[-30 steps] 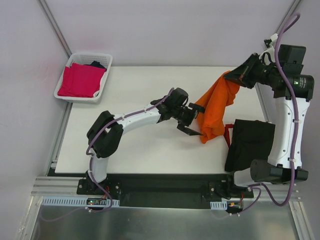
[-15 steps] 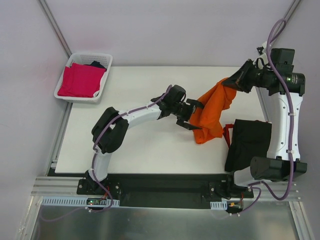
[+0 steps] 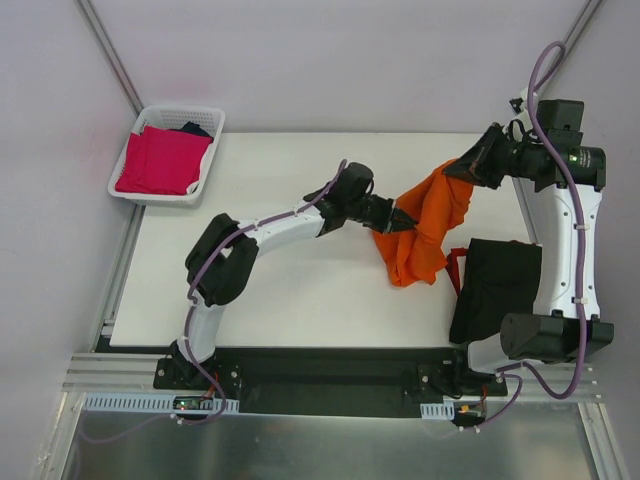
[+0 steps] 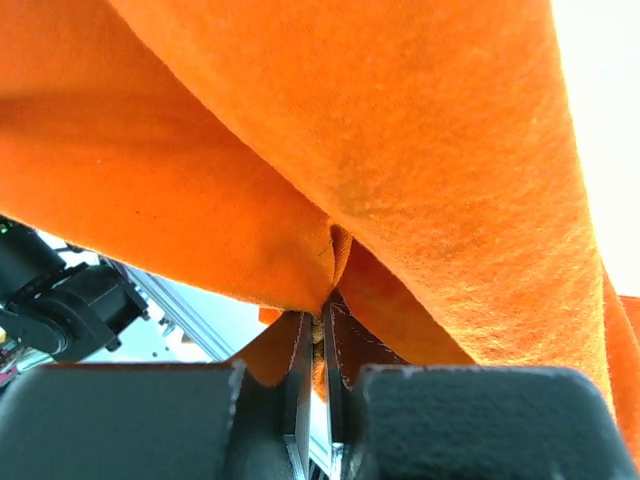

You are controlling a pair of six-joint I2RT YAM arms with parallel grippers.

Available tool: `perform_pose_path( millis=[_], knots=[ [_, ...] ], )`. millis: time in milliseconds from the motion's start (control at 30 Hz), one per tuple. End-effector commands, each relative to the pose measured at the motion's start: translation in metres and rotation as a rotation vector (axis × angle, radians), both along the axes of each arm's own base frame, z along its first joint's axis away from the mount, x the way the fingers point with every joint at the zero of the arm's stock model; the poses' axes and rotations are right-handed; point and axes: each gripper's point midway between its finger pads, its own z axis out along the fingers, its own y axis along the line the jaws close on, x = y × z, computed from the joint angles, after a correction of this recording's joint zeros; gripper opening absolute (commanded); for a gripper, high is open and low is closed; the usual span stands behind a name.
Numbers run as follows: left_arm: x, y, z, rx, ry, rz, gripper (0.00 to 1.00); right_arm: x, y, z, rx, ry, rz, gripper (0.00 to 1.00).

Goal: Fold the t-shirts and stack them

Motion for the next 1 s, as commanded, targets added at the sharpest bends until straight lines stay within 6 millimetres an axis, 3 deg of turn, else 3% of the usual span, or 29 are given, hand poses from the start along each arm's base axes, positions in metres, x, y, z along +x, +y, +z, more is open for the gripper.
perform_pose_path(
  millis=[0, 133, 167, 200, 267, 367, 400, 500, 633, 667, 733, 767, 833, 867, 967],
  knots=[
    [0.014, 0.002, 0.023, -0.089, 0.295, 0.146, 0.0, -0.011, 0.002, 0.007, -0.02, -0.043, 0.022, 0.01],
    [0.023, 0.031, 0.011, -0.081, 0.241, 0.137, 0.0, -0.013, 0.001, 0.004, -0.028, -0.036, 0.023, 0.01],
    [0.03, 0.052, -0.009, -0.045, 0.258, 0.166, 0.0, -0.013, 0.0, 0.003, -0.032, -0.034, 0.025, 0.01],
    [0.032, 0.068, -0.003, -0.042, 0.213, 0.177, 0.0, -0.014, 0.001, -0.002, -0.03, -0.019, 0.027, 0.01],
    [0.043, 0.11, -0.018, 0.023, 0.211, 0.253, 0.0, -0.016, 0.002, -0.007, -0.028, -0.007, 0.032, 0.01],
    [0.043, 0.15, -0.04, 0.115, 0.181, 0.271, 0.0, -0.019, 0.003, -0.022, -0.033, 0.021, 0.038, 0.01],
    [0.049, 0.164, -0.036, 0.117, 0.138, 0.278, 0.0, -0.02, 0.003, -0.027, -0.035, 0.03, 0.038, 0.01],
    [0.048, 0.19, -0.048, 0.143, 0.143, 0.279, 0.0, -0.024, 0.004, -0.051, -0.05, 0.081, 0.049, 0.01],
    [0.05, 0.206, -0.049, 0.18, 0.087, 0.263, 0.0, -0.03, 0.005, -0.073, -0.075, 0.121, 0.058, 0.01],
    [0.058, 0.204, -0.034, 0.174, 0.036, 0.255, 0.0, -0.031, 0.006, -0.079, -0.077, 0.131, 0.062, 0.01],
    [0.063, 0.208, -0.032, 0.243, -0.036, 0.216, 0.0, -0.031, 0.006, -0.081, -0.082, 0.129, 0.063, 0.01],
    [0.079, 0.203, -0.003, 0.231, -0.135, 0.212, 0.0, -0.031, 0.006, -0.082, -0.084, 0.13, 0.065, 0.01],
    [0.091, 0.203, 0.009, 0.273, -0.262, 0.178, 0.0, -0.029, 0.007, -0.085, -0.084, 0.126, 0.07, 0.01],
    [0.102, 0.2, 0.034, 0.257, -0.346, 0.18, 0.0, -0.029, 0.008, -0.086, -0.082, 0.124, 0.073, 0.01],
    [0.115, 0.199, 0.073, 0.259, -0.543, 0.163, 0.0, -0.027, 0.013, -0.091, -0.065, 0.12, 0.092, 0.01]
  ],
)
